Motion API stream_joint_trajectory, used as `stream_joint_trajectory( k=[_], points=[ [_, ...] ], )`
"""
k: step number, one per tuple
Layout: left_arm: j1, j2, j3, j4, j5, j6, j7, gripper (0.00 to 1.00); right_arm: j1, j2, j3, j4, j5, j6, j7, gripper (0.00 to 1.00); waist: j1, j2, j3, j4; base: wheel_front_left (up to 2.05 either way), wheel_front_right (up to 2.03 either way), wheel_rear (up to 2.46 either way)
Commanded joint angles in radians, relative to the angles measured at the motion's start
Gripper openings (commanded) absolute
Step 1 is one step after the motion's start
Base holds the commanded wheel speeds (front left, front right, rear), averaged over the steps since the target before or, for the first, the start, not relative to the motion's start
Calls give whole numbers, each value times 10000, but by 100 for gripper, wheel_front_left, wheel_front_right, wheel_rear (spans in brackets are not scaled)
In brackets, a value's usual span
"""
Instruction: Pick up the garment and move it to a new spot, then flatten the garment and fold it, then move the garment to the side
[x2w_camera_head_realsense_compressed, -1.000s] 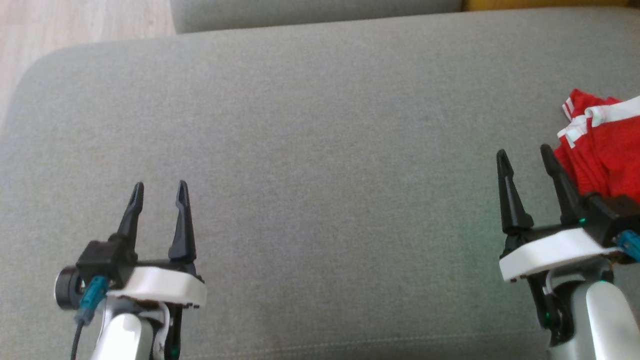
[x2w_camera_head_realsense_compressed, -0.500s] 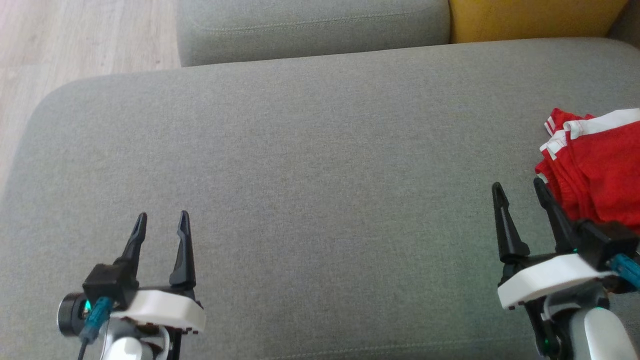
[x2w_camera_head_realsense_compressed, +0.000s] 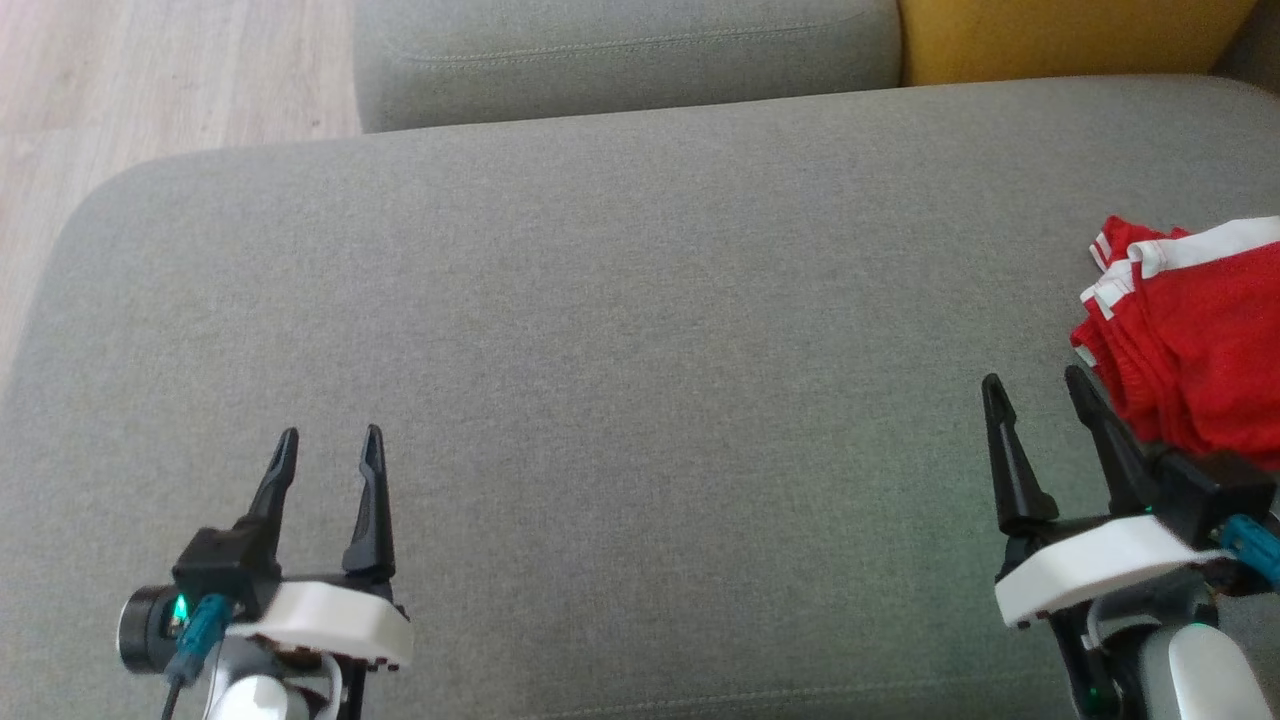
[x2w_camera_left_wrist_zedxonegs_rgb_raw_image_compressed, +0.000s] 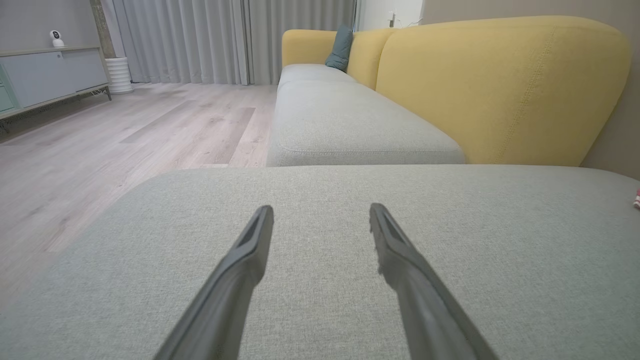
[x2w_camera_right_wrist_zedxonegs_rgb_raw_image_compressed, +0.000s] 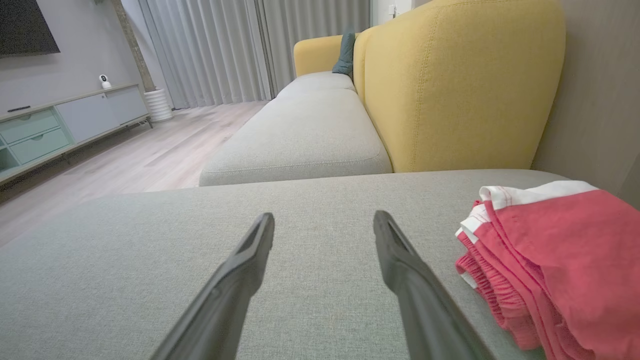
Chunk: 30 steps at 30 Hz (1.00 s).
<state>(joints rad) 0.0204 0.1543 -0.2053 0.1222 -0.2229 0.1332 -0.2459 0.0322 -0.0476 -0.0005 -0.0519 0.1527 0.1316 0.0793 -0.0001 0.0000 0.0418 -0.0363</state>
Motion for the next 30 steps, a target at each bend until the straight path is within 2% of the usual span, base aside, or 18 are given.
stream_joint_trajectory(
  k=[1,27,28,30],
  points=[
    [-273,198,361,-330,-36,55,17,100,-285,-27,279,-406,49,-9,5,100,1,0,8,0,0,0,0],
    [-394,425,91,-319,157,286,53,100,-325,-26,215,-472,6,-9,105,100,1,0,78,125,0,0,0],
    [-402,431,68,-314,164,283,57,0,-329,-26,209,-477,5,-9,115,0,1,0,78,135,0,0,0],
    [14,194,-255,245,98,245,69,0,18,8,-6,184,-2,0,100,0,1,0,79,135,0,0,0]
  ],
)
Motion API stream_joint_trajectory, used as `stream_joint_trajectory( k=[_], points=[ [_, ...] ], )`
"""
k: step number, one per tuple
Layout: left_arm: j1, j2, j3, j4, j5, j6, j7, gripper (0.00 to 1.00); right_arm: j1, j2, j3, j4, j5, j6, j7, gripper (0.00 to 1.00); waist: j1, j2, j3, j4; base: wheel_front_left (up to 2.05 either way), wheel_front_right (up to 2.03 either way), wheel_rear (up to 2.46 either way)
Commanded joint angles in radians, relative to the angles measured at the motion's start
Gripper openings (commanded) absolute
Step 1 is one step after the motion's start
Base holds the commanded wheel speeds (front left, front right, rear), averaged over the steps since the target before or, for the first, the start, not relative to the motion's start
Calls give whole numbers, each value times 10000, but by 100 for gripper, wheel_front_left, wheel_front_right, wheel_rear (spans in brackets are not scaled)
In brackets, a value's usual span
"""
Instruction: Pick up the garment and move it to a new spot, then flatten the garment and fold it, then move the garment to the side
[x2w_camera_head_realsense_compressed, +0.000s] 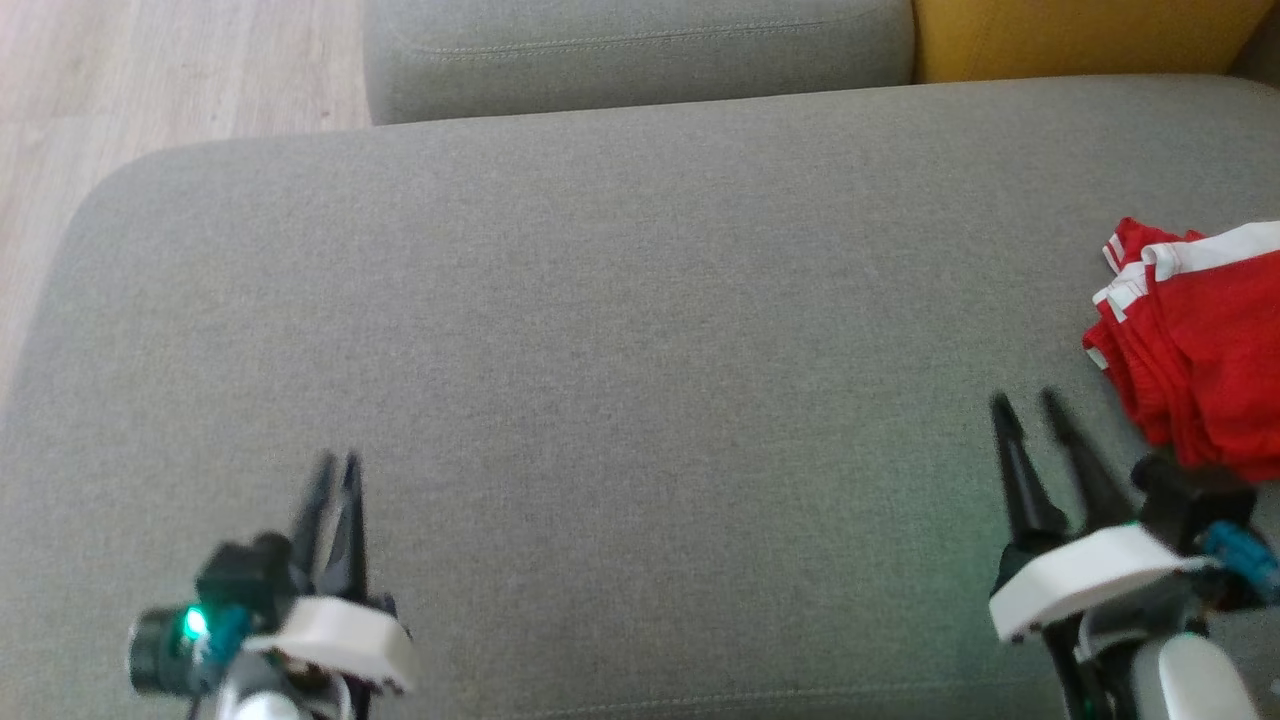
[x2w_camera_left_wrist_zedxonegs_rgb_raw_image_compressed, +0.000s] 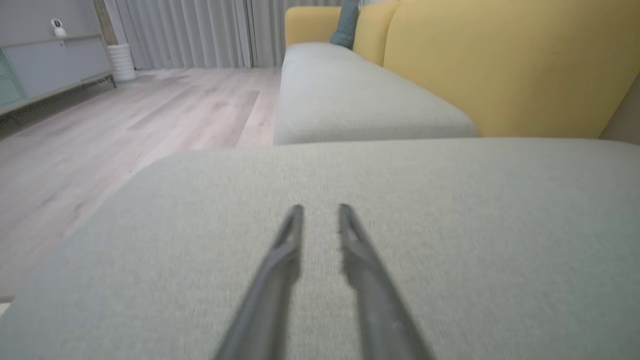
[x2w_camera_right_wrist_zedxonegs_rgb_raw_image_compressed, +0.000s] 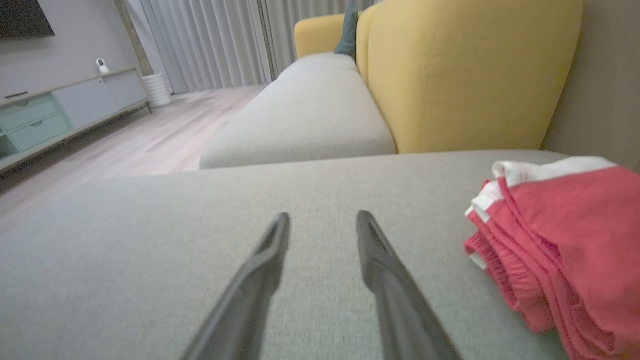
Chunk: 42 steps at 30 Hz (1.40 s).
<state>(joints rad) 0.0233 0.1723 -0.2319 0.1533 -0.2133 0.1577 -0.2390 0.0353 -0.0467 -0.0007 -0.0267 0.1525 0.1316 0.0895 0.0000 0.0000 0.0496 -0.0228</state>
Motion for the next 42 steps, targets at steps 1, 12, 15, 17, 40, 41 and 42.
stream_joint_trajectory(
  k=[1,12,15,17,40,41,42],
  points=[
    [40,-23,-31,127,0,0,0,0,30,6,0,140,0,0,0,0,0,0,0,1,0,0,0],
    [2,-94,157,262,-1217,-227,233,0,-40,-66,3,447,1288,-1,-61,0,0,0,-38,20,0,0,0],
    [-37,-108,223,290,-1567,-299,303,0,-80,-86,1,510,1659,-1,-75,0,0,0,-50,25,0,0,0],
    [-62,-118,267,308,-1801,-347,351,0,-105,-98,-2,551,1905,-1,-83,0,0,0,-57,29,0,0,0],
    [-327,-258,810,450,-4451,-883,916,0,-374,-201,-77,997,4691,-3,-146,0,0,0,-143,71,0,0,0],
    [-338,-265,835,454,-4565,-906,941,0,-385,-205,-82,1016,4811,-3,-147,0,0,0,-146,73,0,0,0],
    [-348,-272,860,459,-4679,-930,967,0,-397,-208,-87,1035,4931,-3,-149,0,0,0,-150,74,0,0,0]
  ],
)
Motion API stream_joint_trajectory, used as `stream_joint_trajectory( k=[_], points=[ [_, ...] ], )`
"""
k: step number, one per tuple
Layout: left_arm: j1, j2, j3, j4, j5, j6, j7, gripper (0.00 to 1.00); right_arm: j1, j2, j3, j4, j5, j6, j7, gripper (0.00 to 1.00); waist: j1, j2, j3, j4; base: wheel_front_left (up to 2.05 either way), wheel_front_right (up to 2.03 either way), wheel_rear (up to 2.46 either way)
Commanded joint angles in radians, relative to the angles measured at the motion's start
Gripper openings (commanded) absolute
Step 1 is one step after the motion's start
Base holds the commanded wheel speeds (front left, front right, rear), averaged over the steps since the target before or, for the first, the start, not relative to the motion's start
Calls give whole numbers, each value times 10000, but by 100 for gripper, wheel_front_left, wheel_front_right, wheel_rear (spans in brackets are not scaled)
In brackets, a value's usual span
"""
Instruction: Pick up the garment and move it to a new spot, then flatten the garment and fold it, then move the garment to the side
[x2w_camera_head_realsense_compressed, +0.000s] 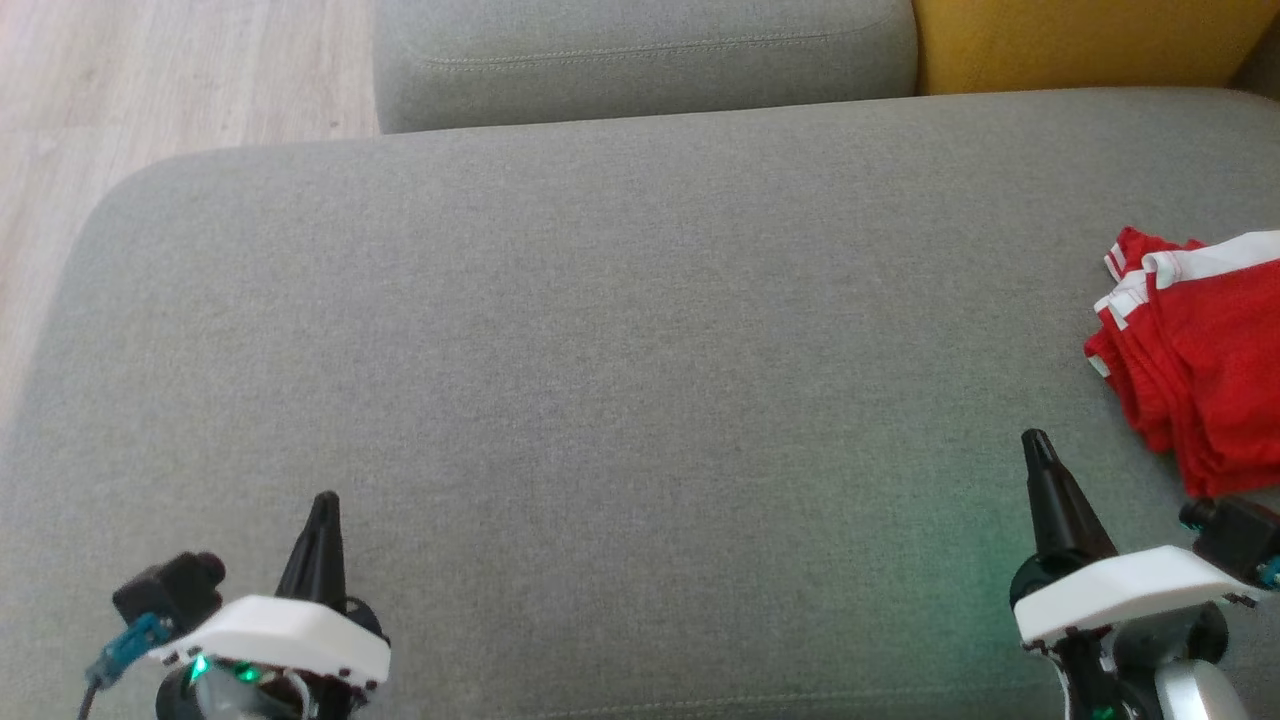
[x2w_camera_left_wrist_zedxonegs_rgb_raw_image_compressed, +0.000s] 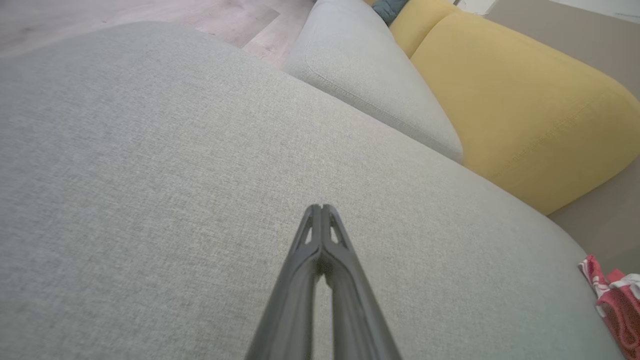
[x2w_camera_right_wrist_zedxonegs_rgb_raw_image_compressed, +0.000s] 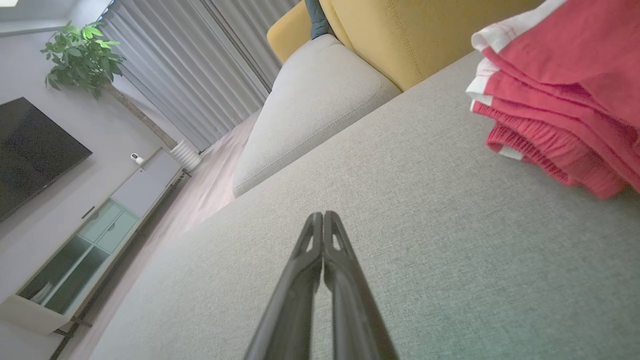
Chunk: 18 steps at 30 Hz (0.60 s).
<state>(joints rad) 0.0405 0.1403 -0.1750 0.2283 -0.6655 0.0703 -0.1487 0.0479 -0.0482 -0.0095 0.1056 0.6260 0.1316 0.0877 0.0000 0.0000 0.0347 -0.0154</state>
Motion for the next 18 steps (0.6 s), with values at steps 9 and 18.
stream_joint_trajectory(
  k=[9,18],
  points=[
    [-616,-19,520,-249,-1178,-262,297,0,-627,-218,-49,-114,1267,-4,-139,0,0,0,-34,17,0,0,0],
    [-714,-92,756,-203,-2197,-470,537,0,-732,-237,-108,61,2334,-4,-140,0,0,0,-67,33,0,0,0]
  ],
)
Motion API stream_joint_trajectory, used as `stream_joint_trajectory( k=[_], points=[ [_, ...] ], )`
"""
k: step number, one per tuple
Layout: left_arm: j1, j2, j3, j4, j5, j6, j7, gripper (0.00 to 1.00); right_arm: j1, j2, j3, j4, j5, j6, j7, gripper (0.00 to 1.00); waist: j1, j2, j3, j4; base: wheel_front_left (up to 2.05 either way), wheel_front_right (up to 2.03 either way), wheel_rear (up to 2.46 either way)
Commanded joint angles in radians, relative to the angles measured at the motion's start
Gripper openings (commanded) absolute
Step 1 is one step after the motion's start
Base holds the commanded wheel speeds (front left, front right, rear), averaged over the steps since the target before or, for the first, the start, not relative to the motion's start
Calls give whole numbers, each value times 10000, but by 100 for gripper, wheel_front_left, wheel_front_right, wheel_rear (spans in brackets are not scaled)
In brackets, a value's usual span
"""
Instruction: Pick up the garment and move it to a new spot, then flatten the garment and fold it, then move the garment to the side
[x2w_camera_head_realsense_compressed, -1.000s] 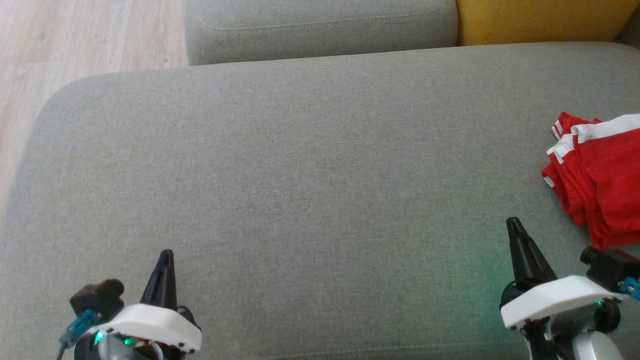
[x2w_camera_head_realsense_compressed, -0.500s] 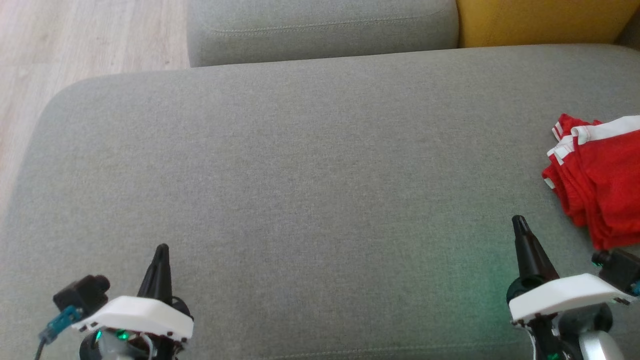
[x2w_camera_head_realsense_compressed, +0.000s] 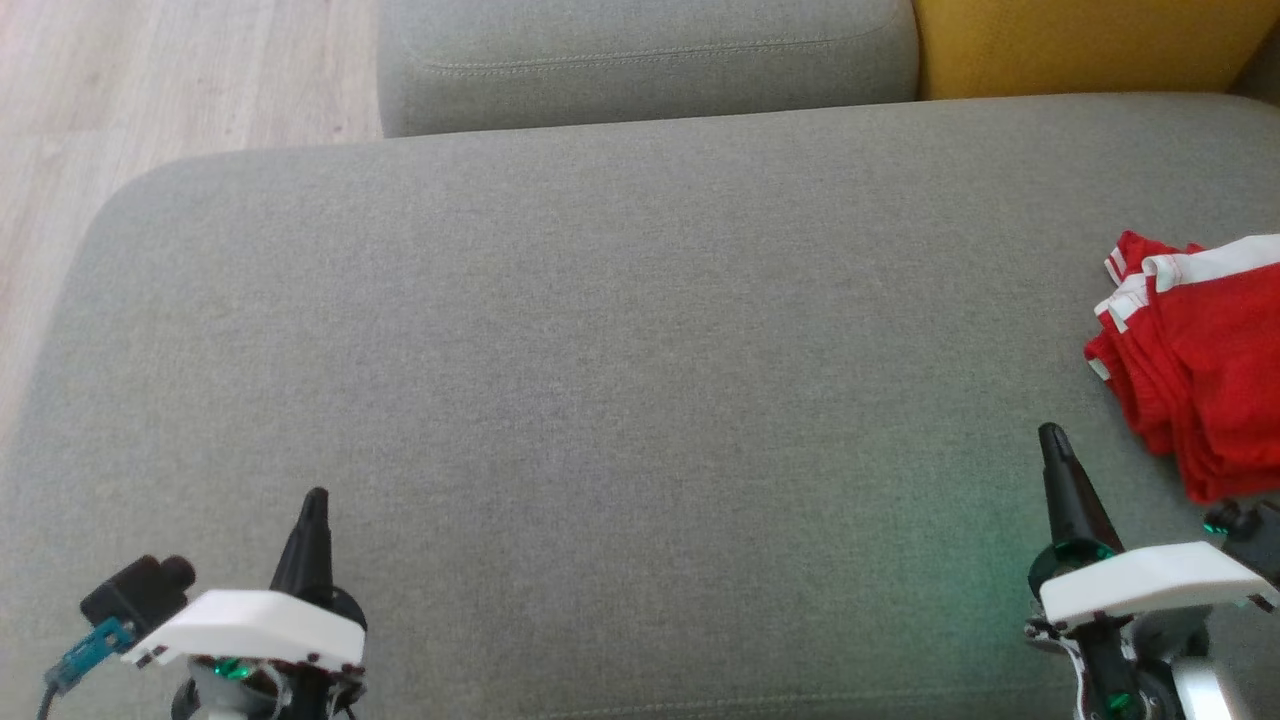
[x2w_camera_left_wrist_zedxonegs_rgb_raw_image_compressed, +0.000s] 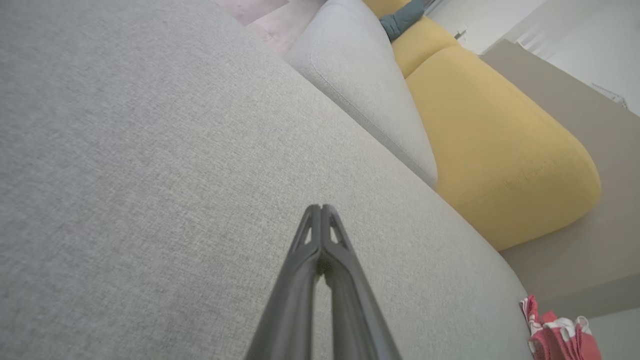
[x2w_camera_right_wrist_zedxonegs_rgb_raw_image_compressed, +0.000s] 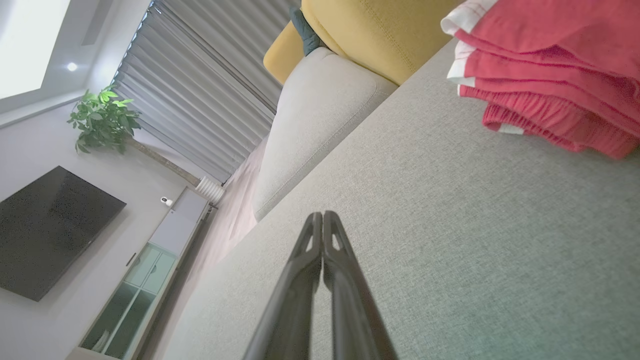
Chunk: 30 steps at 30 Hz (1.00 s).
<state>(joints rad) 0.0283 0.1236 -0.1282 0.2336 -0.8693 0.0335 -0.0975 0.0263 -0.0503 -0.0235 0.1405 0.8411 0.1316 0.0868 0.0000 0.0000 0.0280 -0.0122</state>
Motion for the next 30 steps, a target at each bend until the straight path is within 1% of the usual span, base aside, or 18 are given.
stream_joint_trajectory(
  k=[1,30],
  points=[
    [-604,67,315,-252,-271,-125,52,0,-528,-218,25,-268,301,-4,-130,0,0,0,-4,2,0,0,0],
    [-916,-183,1085,-101,-3407,-770,826,0,-859,-246,-202,280,3579,-7,-97,0,0,0,-108,53,0,0,0]
  ],
)
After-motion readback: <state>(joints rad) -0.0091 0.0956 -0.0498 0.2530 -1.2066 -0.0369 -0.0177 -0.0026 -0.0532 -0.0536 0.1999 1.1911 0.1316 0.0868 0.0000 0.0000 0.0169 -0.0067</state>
